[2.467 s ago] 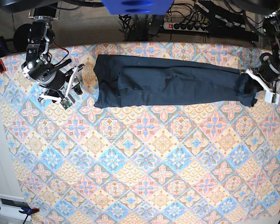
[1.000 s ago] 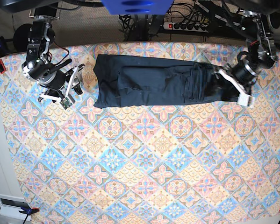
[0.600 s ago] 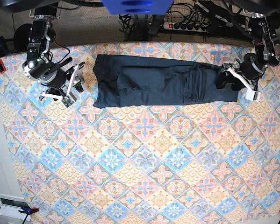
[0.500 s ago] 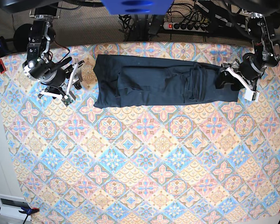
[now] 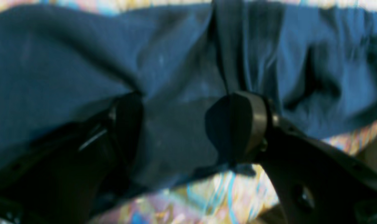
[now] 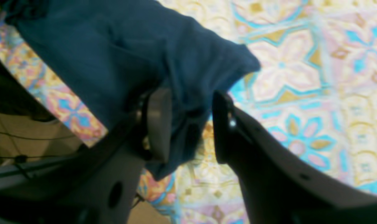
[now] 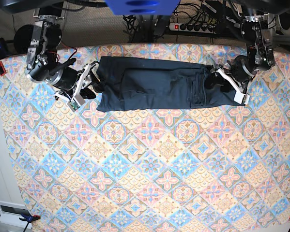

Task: Layout the t-shirt on the table in an organized manner, then fold the t-shirt properly
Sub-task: 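Grasp both ends of the shortened navy bundle with both grippers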

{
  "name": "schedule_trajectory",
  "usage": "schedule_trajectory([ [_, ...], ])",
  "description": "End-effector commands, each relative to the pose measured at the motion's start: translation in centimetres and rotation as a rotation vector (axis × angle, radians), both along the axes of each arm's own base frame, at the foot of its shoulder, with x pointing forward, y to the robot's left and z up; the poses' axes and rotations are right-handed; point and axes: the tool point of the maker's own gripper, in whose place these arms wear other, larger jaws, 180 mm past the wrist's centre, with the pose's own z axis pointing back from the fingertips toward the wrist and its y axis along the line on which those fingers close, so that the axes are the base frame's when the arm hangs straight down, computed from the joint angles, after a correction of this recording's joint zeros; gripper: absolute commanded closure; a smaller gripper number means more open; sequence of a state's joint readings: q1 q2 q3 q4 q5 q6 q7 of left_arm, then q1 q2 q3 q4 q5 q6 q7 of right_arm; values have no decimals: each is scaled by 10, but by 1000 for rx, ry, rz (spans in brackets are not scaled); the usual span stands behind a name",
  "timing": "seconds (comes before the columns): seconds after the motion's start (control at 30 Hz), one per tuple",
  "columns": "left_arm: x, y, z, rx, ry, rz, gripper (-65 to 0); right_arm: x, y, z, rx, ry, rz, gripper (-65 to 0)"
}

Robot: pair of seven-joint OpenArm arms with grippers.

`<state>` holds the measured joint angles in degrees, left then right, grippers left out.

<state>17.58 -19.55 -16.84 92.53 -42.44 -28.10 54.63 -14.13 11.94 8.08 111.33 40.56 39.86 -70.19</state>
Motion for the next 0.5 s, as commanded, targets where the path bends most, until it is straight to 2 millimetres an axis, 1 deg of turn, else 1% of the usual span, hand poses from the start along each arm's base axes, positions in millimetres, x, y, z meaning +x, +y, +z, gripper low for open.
schedule_trajectory([
  [0.0, -4, 2, -1, 16, 18, -10, -432, 7, 9, 13, 56, -46, -4, -218],
  [0.07, -4, 4, -1, 18, 18, -8, -432, 7, 15, 9, 86, -30, -15, -219],
  [0.13, -4, 4, 0, 18, 17, -9, -432, 7, 16, 0, 100, -2, -27, -232],
  [0.23, -5, 4, -1, 18, 20, -9, -432, 3, 13, -14, 109, 47, -40, -319],
  [0.33, -5, 4, -1, 20, 20, -9, -432, 0, 11, -25, 120, 87, -51, -440],
  [0.4, -5, 4, -1, 20, 20, -9, -432, 3, 10, -25, 121, 86, -53, -484],
  [0.47, -5, 4, -1, 20, 20, -9, -432, 9, 10, -24, 124, 80, -55, -499],
])
